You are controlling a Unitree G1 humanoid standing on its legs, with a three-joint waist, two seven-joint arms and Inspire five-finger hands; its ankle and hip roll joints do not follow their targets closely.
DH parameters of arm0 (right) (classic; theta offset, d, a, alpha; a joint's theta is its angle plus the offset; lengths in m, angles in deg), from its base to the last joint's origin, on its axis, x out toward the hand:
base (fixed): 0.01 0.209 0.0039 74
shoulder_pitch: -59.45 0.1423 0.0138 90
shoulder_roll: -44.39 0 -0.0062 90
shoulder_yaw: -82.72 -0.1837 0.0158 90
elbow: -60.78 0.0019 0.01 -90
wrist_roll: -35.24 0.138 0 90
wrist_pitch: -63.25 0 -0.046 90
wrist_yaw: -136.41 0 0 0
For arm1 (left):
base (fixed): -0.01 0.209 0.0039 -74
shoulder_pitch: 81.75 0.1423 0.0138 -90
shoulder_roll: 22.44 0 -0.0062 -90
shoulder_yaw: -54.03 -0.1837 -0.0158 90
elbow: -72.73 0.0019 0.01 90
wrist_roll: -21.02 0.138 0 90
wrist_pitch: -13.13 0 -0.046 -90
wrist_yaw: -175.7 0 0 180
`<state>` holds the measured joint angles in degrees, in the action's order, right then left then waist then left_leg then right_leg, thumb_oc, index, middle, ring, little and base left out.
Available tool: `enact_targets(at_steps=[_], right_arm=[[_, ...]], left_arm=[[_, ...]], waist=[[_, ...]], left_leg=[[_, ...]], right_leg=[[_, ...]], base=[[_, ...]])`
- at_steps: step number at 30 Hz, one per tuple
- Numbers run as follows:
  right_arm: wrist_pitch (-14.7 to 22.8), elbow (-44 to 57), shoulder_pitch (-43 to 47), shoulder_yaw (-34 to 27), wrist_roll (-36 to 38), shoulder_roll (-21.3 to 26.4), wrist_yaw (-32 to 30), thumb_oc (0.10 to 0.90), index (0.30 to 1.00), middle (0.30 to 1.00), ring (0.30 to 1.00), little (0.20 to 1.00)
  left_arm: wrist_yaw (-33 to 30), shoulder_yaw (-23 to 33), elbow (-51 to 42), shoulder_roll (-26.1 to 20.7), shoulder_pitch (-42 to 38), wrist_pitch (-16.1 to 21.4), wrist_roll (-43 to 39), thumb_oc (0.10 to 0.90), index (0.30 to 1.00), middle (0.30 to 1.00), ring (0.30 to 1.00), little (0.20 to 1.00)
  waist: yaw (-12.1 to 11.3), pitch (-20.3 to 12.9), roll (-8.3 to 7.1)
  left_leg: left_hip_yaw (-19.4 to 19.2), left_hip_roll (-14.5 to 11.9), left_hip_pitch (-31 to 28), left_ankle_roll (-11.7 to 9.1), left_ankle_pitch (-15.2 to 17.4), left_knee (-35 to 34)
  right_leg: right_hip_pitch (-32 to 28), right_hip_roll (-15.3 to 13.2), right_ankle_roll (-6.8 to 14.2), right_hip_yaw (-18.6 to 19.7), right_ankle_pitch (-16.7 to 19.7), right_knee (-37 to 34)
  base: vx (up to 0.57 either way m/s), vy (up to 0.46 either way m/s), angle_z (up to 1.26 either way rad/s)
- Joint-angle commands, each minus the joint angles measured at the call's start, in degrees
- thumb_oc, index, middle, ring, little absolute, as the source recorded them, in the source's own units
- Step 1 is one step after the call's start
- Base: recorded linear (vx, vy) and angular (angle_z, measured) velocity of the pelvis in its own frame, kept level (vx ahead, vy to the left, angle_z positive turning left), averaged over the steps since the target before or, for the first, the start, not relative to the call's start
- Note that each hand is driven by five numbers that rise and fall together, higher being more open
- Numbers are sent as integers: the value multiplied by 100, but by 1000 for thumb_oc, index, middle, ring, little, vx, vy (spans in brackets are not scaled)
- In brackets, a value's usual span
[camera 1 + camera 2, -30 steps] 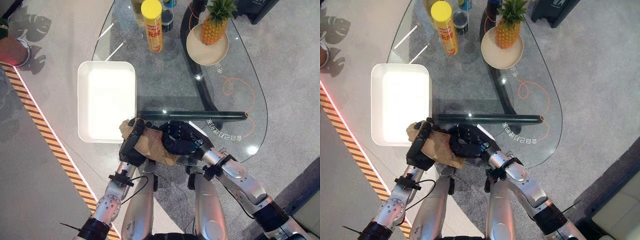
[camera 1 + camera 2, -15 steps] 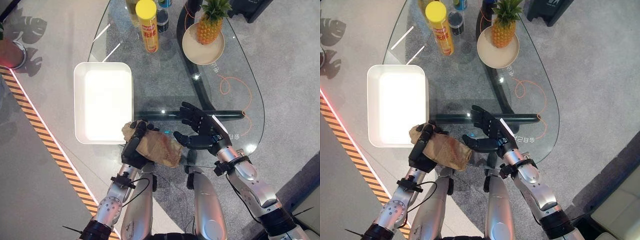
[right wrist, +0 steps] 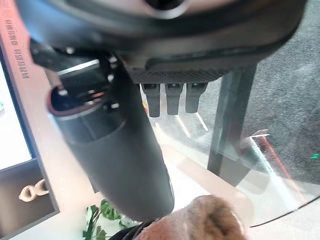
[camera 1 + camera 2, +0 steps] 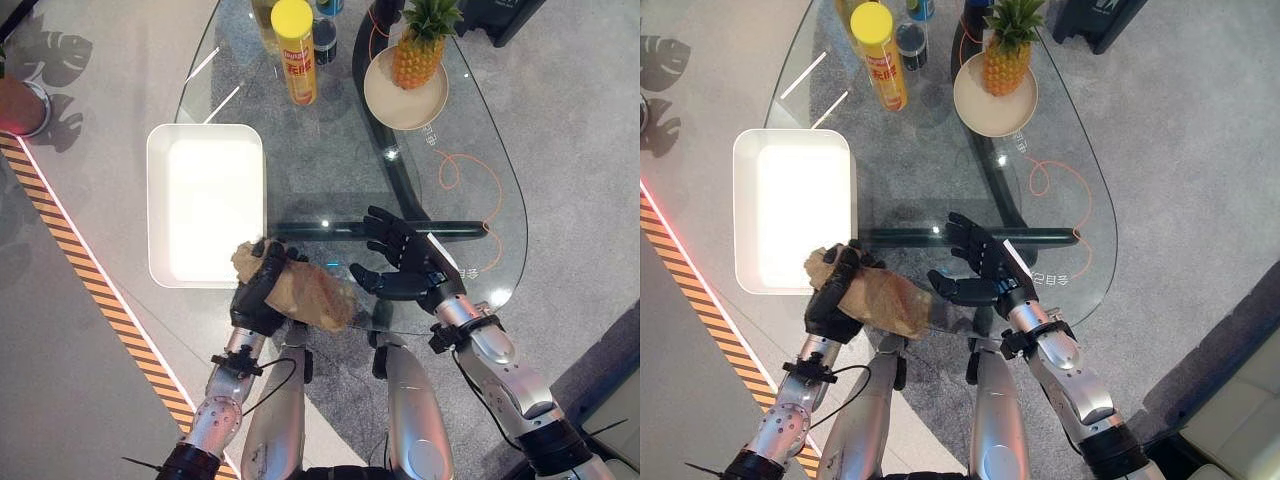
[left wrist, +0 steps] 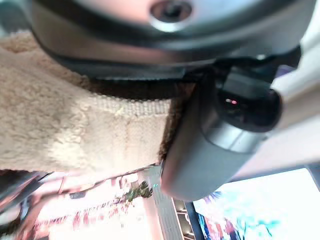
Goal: Wipe the table with a cloth and put it in the basket.
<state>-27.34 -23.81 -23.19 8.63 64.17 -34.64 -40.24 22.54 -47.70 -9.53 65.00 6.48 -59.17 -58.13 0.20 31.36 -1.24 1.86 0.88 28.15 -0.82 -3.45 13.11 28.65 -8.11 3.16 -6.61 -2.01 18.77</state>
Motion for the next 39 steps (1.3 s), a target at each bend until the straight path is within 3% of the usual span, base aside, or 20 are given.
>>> enact_targets(at_steps=[1, 2, 5, 10, 15, 16, 20, 30, 39], right_arm=[[15, 532, -133, -233, 142, 102, 214, 800, 900, 900, 900, 900], [-47, 493, -159, -224, 146, 105, 233, 800, 900, 900, 900, 900], [-471, 210, -325, -143, 146, 141, 392, 800, 900, 900, 900, 900], [-762, -147, -355, 4, 104, 221, 545, 800, 900, 900, 900, 900], [-1108, -487, -204, 253, -28, 272, 603, 800, 900, 900, 900, 900], [-1184, -619, -140, 327, -124, 279, 637, 800, 900, 900, 900, 900], [-1491, -859, 30, 569, -179, 353, 774, 800, 900, 900, 900, 900], [-1810, -1113, 279, 1016, -87, 475, 676, 800, 900, 900, 900, 900], [-1761, -1250, 321, 1227, 25, 508, 599, 800, 900, 900, 900, 900]], left_arm=[[-434, 560, -1010, -133, 63, 951, 851, 100, 300, 300, 300, 200], [-597, 623, -998, -165, 50, 1042, 954, 100, 300, 300, 300, 200], [-1901, 1057, -906, -368, -19, 1501, 1950, 100, 300, 300, 300, 200], [-2855, 1367, -793, -595, -272, 1738, 2844, 100, 300, 300, 300, 200], [-4177, 1487, -662, -860, -706, 1771, 4154, 100, 300, 300, 300, 200], [-4524, 1508, -580, -942, -827, 1719, 4615, 100, 300, 300, 300, 200], [-5403, 1558, -159, -1305, -1288, 1432, 5183, 100, 300, 300, 300, 200], [-6478, 1356, 1033, -2056, -2315, 871, 5946, 100, 300, 300, 300, 200], [-6610, 966, 2068, -2623, -3201, 249, 5664, 100, 300, 300, 300, 200]], waist=[[-82, -156, 79], [-81, -156, 89], [-77, -156, 155], [-39, -156, 195], [11, -156, 196], [19, -156, 196], [73, -156, 189], [254, -156, 104], [398, -156, -73]], left_leg=[[-604, 77, 54, 322, 204, 435], [-601, 81, 60, 320, 204, 445], [-581, 99, 144, 293, 206, 533], [-589, 102, 264, 279, 203, 614], [-619, 99, 430, 285, 177, 656], [-630, 92, 481, 284, 167, 658], [-676, 54, 734, 279, 149, 742], [-885, -65, 1254, 296, 149, 783], [-912, -142, 1553, 269, 473, 1002]], right_leg=[[-148, 306, -204, 110, 417, -222], [-143, 303, -209, 109, 407, -210], [-83, 276, -246, 102, 341, -134], [31, 266, -279, 146, 304, -76], [223, 303, -300, 236, 317, -35], [283, 311, -302, 250, 326, -29], [563, 338, -309, 323, 360, 43], [1226, 406, -259, 511, 509, 52], [1525, 454, -94, 578, 515, 47]], base=[[10, 47, -2], [18, 72, -1], [18, 111, -1], [18, 100, -2], [7, 110, -4], [-5, 99, -7], [-4, 119, -5], [6, 104, -5], [41, 75, -5]])
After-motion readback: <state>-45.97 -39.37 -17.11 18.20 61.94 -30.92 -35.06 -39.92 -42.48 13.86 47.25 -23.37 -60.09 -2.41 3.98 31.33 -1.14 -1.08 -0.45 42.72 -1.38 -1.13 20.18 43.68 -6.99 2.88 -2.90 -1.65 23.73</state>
